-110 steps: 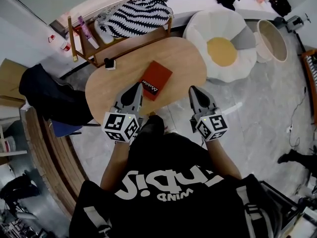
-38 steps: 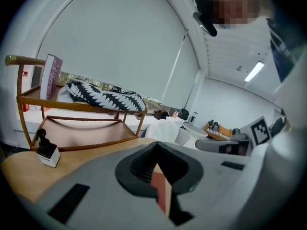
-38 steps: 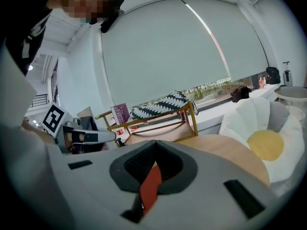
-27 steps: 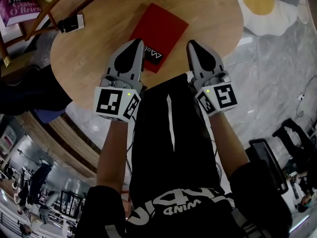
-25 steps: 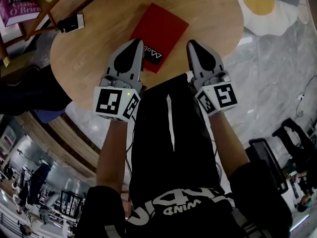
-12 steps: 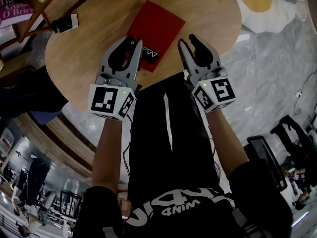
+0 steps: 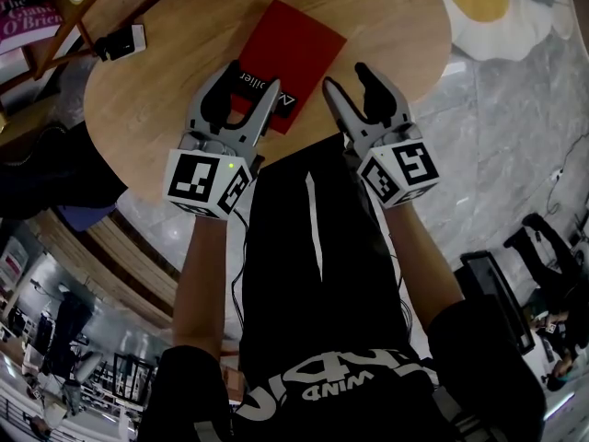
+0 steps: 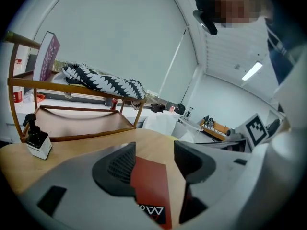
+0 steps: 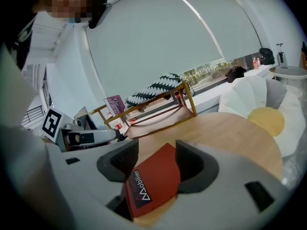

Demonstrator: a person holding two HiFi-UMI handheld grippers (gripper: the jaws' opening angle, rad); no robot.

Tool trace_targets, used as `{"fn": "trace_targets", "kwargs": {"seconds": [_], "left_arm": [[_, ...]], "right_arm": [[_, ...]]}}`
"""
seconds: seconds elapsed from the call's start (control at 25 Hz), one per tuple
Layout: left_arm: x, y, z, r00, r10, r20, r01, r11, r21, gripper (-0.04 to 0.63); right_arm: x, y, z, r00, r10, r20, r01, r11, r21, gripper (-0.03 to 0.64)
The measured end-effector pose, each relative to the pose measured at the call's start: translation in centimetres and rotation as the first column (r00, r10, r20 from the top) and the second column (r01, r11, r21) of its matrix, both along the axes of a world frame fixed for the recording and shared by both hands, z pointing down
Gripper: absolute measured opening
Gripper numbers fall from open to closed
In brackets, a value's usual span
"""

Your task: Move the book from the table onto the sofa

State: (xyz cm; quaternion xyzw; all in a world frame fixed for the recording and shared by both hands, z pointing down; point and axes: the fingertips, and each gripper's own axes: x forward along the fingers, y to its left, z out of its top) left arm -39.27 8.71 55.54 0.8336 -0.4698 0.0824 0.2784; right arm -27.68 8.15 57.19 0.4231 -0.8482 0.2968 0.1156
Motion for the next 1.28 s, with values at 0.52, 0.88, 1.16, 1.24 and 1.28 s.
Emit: {"fn": "trace_targets", "kwargs": {"seconds": [0.52, 0.88, 1.16, 1.24, 1.28], "left_arm": [[-1.0, 0.0, 5.1, 0.996, 0.072, 0.060, -0.066, 0.993, -0.096, 0.238], [-1.7, -0.2, 10.0, 0.990, 0.115, 0.086, -0.097, 0.977, -0.190, 0.239], [-2.5, -0.6, 13.3, 0.991, 0.106, 0.082, -0.082, 0.964, -0.254, 0.238], [-2.9, -0.8, 14.2, 0.991, 0.103, 0.086, -0.076, 0.958, -0.276, 0.238], [-3.0, -0.8, 14.7, 0.990, 0.107, 0.088, -0.078, 0.955, -0.287, 0.238]], "right_arm": [[-0.5, 1.1, 5.2, 0.999, 0.022, -0.038, -0.026, 0.991, -0.131, 0.222], [-0.5, 2.1, 10.3, 0.996, 0.064, -0.064, -0.079, 0.962, -0.260, 0.222], [-0.9, 3.5, 13.8, 0.996, 0.071, -0.046, -0.083, 0.923, -0.376, 0.222], [-1.1, 3.8, 14.5, 0.996, 0.074, -0.040, -0.084, 0.911, -0.403, 0.222], [-1.1, 4.0, 14.9, 0.997, 0.072, -0.041, -0.082, 0.906, -0.416, 0.222]]}}
